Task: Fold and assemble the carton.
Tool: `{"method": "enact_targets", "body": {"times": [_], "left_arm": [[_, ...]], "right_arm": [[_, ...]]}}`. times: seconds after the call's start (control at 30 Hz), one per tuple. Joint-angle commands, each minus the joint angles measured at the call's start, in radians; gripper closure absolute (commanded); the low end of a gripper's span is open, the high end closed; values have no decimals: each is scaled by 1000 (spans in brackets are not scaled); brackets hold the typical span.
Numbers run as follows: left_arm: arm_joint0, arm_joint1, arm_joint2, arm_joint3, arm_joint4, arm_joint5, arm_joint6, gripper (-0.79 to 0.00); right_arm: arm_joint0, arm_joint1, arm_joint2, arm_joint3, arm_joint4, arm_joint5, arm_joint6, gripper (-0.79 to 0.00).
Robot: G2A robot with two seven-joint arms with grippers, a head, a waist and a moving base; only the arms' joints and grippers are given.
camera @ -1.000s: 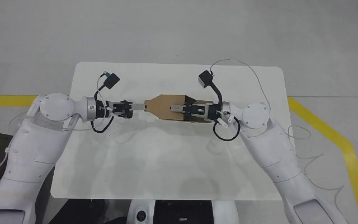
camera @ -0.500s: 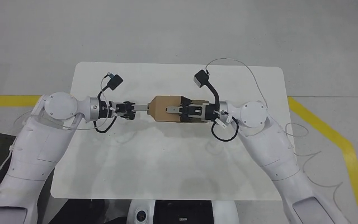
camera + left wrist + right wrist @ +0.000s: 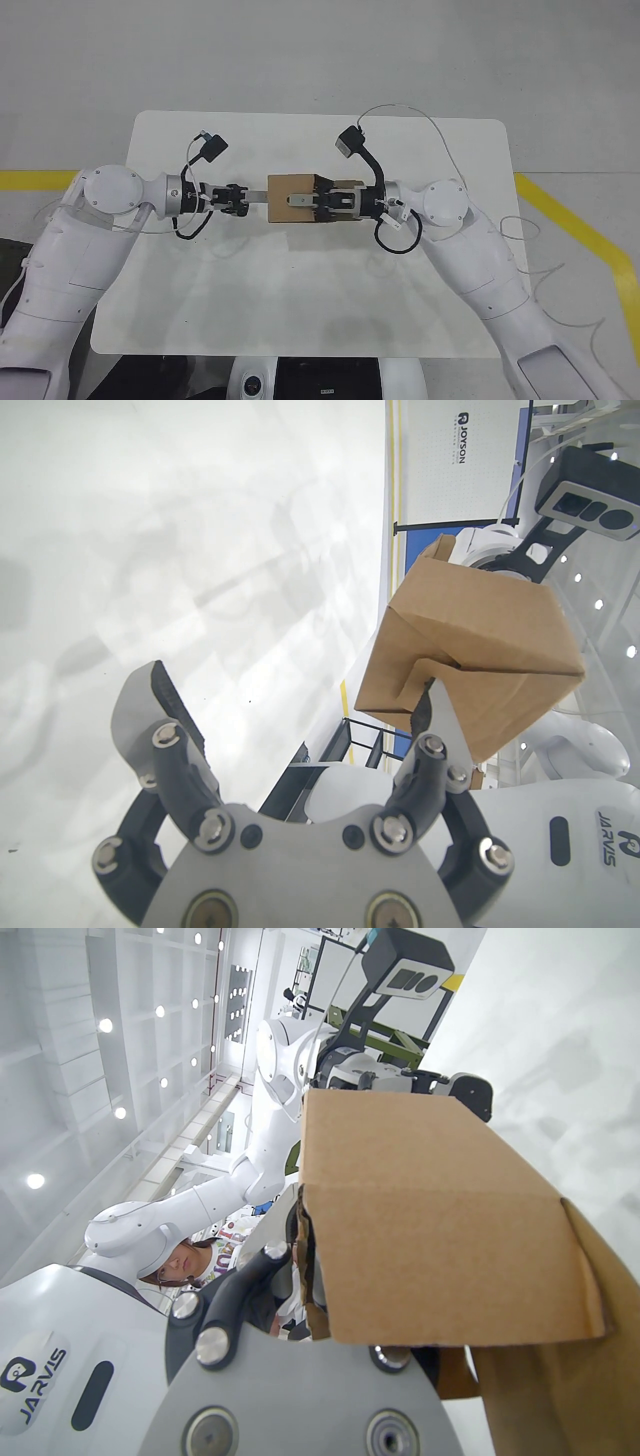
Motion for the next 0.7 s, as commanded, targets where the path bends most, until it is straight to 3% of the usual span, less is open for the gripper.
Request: {"method": "enact_targets", "body": {"times": [0.0, 0.67], "left_arm": [[2, -1, 0, 0, -25, -3, -10, -785], [32, 1, -24, 38, -99, -43, -30, -785]], "right_arm": [[7, -3, -8, 10, 10, -7, 0, 0], [27, -21, -34, 56, 76, -69, 18, 0]]}}
